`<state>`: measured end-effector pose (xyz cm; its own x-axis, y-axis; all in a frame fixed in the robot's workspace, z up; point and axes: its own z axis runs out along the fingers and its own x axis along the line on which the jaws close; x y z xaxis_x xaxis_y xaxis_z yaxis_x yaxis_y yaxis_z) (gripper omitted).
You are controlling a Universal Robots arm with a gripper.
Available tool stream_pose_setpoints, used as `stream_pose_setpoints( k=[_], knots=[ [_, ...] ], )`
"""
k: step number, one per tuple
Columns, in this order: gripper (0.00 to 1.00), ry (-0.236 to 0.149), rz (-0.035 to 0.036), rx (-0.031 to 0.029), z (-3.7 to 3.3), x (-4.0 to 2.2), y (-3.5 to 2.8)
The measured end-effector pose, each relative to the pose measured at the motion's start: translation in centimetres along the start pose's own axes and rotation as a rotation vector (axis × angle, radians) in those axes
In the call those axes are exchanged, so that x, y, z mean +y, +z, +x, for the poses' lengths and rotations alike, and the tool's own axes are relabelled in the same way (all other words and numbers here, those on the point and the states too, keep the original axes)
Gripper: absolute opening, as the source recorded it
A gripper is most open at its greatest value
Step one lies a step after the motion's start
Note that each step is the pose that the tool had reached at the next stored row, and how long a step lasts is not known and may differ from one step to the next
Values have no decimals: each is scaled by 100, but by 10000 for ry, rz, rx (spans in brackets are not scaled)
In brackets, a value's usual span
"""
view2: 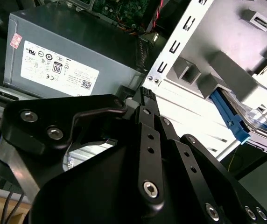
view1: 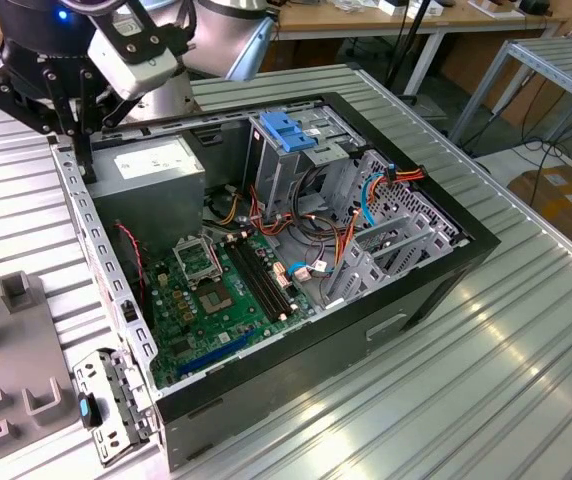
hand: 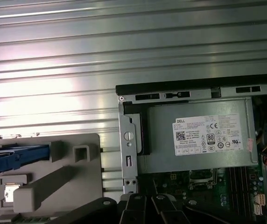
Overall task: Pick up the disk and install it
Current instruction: 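Reach for the disk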
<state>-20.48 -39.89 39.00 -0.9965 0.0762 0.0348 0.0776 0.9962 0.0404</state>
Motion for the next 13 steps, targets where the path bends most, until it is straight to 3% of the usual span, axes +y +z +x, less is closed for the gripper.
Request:
stream_pose_setpoints(
  k=[13],
  knots=[
    [11,0,1,0,212,-17,10]
  ],
)
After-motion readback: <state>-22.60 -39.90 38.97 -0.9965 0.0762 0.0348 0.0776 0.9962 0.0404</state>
